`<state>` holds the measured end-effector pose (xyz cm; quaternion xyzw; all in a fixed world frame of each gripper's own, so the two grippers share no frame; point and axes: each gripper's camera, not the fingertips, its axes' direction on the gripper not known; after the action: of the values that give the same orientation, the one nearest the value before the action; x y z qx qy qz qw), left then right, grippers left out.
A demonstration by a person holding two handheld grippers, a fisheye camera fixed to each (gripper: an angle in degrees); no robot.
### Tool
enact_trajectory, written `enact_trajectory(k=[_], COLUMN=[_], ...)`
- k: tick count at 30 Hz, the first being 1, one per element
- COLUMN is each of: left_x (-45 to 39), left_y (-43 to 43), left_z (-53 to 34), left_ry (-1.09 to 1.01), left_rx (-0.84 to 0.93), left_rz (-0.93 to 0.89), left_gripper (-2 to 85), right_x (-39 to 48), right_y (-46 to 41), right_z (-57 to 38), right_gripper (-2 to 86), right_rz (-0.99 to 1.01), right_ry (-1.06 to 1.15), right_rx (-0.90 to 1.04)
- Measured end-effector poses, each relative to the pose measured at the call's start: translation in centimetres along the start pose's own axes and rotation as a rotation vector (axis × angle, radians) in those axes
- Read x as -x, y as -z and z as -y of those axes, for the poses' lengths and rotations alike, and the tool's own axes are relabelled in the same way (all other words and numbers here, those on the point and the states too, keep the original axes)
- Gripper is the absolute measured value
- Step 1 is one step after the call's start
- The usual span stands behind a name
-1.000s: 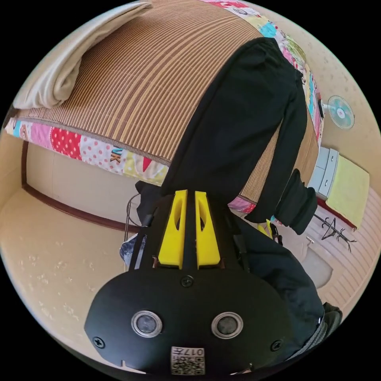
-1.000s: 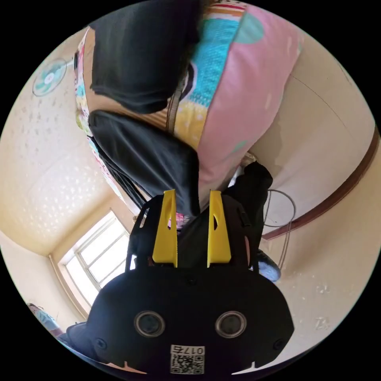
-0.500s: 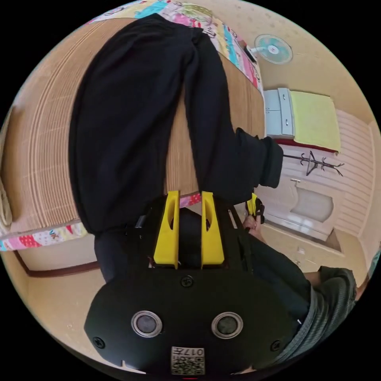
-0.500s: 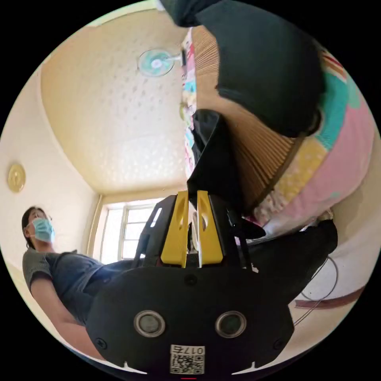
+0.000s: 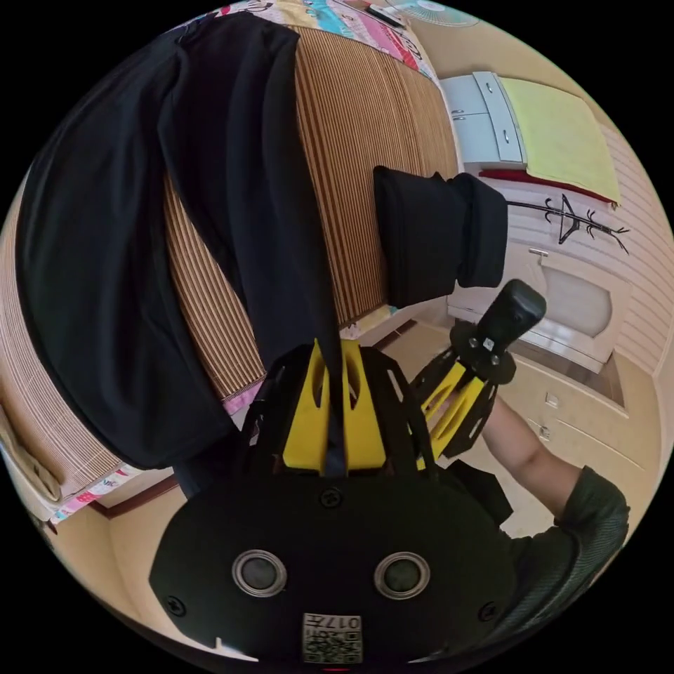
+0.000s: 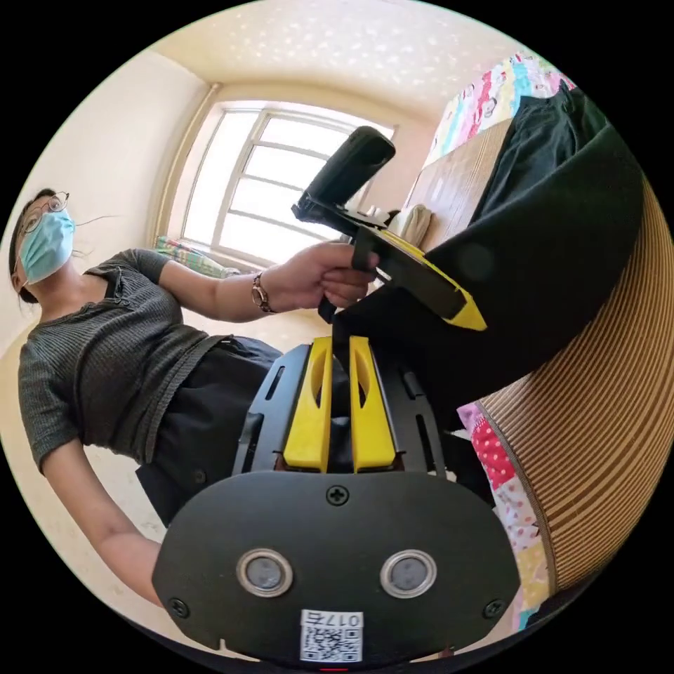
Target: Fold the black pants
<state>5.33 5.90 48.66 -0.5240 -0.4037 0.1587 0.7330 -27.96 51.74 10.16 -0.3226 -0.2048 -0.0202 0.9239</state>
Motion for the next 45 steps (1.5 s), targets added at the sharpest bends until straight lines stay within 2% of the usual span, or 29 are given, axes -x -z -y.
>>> enact_trajectory(k=[2,4,7,10,13,15,18,22,23,24,25,27,29,30,31,33,35,36,38,41,43,45], left_x=[1.3,2.3,3.7,4.3,5.0,5.5,6.8,7.8,8.0,8.1,8.7,10.9,14.7,15.6,17.5,20.6,24.8,25.7,29.4,32.6,33.8,34.1], left_y=[-0.4,-0.6,-1.3,-2.1,-3.0,-3.6,-5.1,-7.4,-7.6,-7.6,-7.0,-5.4,-3.1,-2.5,-1.5,-0.2,1.7,2.1,2.6,2.3,1.8,1.5], left_z=[-1.4,-2.3,-3.4,-4.0,-4.4,-4.5,-4.8,-5.5,-5.6,-5.7,-6.2,-8.3,-12.7,-13.8,-16.2,-19.5,-23.0,-23.5,-23.8,-22.0,-20.7,-19.7], left_ry=[0.013,0.035,0.076,0.081,0.083,0.089,0.133,0.172,0.167,0.159,0.141,0.112,0.093,0.103,0.149,0.273,0.386,0.398,0.483,0.489,0.443,0.406], left_rx=[-0.041,-0.083,-0.136,-0.176,-0.213,-0.229,-0.263,-0.33,-0.333,-0.335,-0.359,-0.467,-0.606,-0.619,-0.625,-0.634,-0.68,-0.677,-0.573,-0.44,-0.384,-0.34], left_rz=[-0.06,-0.128,-0.202,-0.226,-0.251,-0.268,-0.346,-0.49,-0.52,-0.535,-0.587,-0.76,-0.94,-0.946,-0.917,-0.839,-0.698,-0.653,-0.413,-0.205,-0.237,-0.252], left_gripper=[-0.4,-0.6,-0.7,-0.7,-0.7,-0.7,-0.7,-0.7,-0.7,-0.8,-0.8,-0.8,-0.8,-0.8,-0.8,-0.7,-0.6,-0.6,-0.4,0.1,0.2,0.2], right_x=[-2.0,-4.4,-8.8,-12.7,-16.7,-19.2,-21.4,-22.6,-22.3,-20.5,-19.1,-12.8,-8.9,-6.5,-5.6,-4.8,-6.5,-8.1,-10.2,-10.1,-9.3,-9.5], right_y=[1.6,4.7,11.2,17.7,22.6,25.2,26.4,25.3,24.4,23.2,22.3,15.9,10.7,7.7,6.5,2.2,-1.3,-3.6,-5.7,-6.2,-6.6,-7.7], right_z=[-0.3,-0.2,2.2,7.6,14.8,19.5,25.0,31.8,33.8,35.7,36.8,42.3,46.7,49.4,50.8,56.4,60.3,62.2,63.1,59.1,54.0,45.8], right_gripper=[5.7,7.3,11.3,14.0,15.7,16.9,17.0,12.3,7.9,6.0,5.0,3.7,3.2,2.9,2.9,2.8,2.9,3.1,3.5,3.7,4.3,5.8], right_rz=[0.013,-0.055,-0.25,-0.346,-0.338,-0.316,-0.365,-0.564,-0.683,-0.869,-0.973,-1.301,-1.369,-1.329,-1.285,-1.068,-0.982,-0.978,-0.99,-0.916,-0.872,-0.921], right_ry=[-0.071,-0.185,-0.38,-0.462,-0.474,-0.486,-0.51,-0.582,-0.636,-0.654,-0.635,-0.358,-0.175,-0.082,-0.048,-0.024,-0.004,0.016,-0.03,-0.057,-0.015,-0.122], right_rx=[0.046,0.032,-0.049,-0.226,-0.476,-0.712,-0.842,-0.712,-0.635,-0.602,-0.588,-0.496,-0.44,-0.446,-0.45,-0.424,-0.336,-0.258,-0.186,-0.232,-0.219,-0.153])
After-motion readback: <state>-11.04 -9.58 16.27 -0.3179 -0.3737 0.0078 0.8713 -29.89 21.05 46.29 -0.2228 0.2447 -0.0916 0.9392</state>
